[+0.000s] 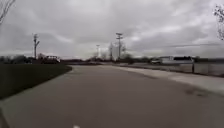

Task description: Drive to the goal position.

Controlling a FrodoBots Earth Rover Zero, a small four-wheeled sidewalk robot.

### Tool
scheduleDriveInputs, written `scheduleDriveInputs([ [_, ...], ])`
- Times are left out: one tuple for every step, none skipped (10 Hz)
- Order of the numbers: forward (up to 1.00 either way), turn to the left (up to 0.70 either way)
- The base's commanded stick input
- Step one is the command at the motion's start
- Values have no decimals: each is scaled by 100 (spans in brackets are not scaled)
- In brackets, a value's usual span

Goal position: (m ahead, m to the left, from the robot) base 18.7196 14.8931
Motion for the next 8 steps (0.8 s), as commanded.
scheduleDriveInputs([
  [100,0],
  [100,0],
  [100,0],
  [100,0],
  [100,0],
  [100,0],
  [100,0],
  [100,0],
])
